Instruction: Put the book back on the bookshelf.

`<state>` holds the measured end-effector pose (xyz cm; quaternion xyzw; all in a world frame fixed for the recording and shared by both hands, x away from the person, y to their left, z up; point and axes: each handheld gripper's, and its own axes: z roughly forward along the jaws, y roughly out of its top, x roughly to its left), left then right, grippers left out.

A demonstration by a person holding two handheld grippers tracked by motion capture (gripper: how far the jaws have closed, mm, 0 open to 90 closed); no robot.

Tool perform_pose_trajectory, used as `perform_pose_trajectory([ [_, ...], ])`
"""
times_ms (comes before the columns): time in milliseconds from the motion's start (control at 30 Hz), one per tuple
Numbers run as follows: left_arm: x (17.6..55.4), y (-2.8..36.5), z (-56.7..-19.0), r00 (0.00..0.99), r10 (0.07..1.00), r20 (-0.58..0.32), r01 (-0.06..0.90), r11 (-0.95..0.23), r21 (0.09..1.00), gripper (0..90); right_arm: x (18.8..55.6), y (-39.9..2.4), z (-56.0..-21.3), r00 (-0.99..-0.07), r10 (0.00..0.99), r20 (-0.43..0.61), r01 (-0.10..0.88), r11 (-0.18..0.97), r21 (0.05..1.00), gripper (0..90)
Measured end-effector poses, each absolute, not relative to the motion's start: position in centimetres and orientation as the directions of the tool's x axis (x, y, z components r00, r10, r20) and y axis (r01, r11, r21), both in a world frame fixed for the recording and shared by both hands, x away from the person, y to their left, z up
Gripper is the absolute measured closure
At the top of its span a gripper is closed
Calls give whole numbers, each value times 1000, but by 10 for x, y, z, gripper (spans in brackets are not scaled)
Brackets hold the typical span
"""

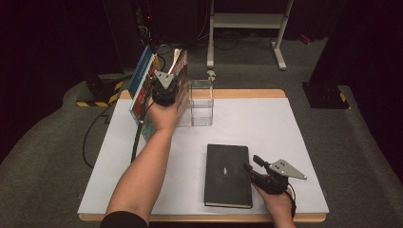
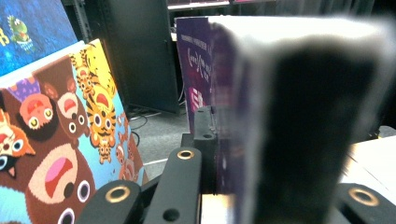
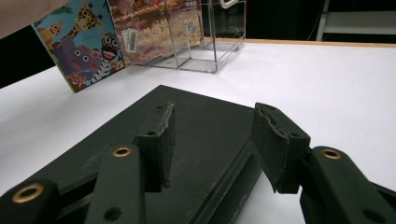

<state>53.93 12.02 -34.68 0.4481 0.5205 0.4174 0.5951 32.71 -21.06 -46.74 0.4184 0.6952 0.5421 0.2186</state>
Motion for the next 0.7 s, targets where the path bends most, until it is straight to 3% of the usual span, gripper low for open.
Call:
perform_pose_trajectory([
  [467,528,117,-361,95,978,-187,-51,193,980,828,327,-209,-467,-559,815,154,345,60,937,497],
  [700,519,120,-361,100,978,-181,-69,188,980,766,326,-206,-467,-567,810,150,344,67,937,495],
])
